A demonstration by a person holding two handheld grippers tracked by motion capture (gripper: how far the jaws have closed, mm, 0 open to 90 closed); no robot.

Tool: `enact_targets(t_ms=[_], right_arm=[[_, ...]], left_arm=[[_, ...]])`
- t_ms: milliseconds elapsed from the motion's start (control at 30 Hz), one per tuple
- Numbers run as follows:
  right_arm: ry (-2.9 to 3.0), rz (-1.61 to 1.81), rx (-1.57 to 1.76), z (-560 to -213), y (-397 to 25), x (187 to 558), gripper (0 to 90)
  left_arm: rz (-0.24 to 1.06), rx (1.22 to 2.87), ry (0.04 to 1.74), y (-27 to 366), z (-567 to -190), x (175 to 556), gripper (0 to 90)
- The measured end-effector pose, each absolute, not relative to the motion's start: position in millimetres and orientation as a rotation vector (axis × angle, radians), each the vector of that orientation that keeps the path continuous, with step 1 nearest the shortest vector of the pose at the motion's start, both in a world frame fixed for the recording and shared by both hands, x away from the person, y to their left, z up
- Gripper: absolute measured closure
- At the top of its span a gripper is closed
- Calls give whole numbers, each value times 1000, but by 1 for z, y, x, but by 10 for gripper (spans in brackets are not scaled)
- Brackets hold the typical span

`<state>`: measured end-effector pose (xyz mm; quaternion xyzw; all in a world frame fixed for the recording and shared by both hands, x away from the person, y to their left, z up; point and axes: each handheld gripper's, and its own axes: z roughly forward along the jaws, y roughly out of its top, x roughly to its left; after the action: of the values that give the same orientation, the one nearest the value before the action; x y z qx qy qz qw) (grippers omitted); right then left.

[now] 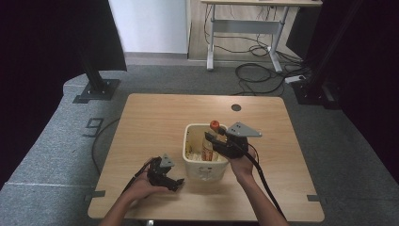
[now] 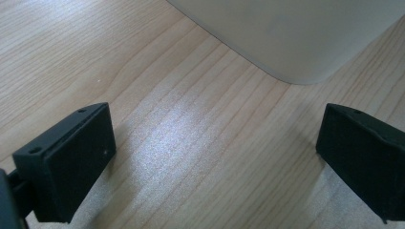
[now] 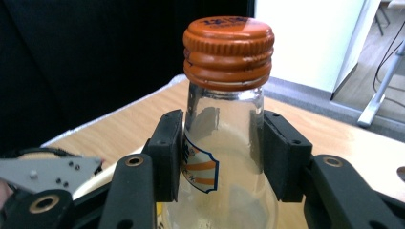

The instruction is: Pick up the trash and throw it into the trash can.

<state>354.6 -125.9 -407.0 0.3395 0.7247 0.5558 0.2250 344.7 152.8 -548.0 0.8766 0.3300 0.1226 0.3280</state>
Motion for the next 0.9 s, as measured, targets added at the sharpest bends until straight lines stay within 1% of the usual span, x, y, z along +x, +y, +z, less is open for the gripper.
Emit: enact_targets(t_ms=[600, 900], right_arm=[[2124, 1372, 950, -433, -121, 364, 537], [2121, 1389, 956, -433, -128, 365, 534]], left_arm=[[320, 2295, 864, 153, -548, 345, 0], [320, 2295, 864, 153, -548, 345, 0]])
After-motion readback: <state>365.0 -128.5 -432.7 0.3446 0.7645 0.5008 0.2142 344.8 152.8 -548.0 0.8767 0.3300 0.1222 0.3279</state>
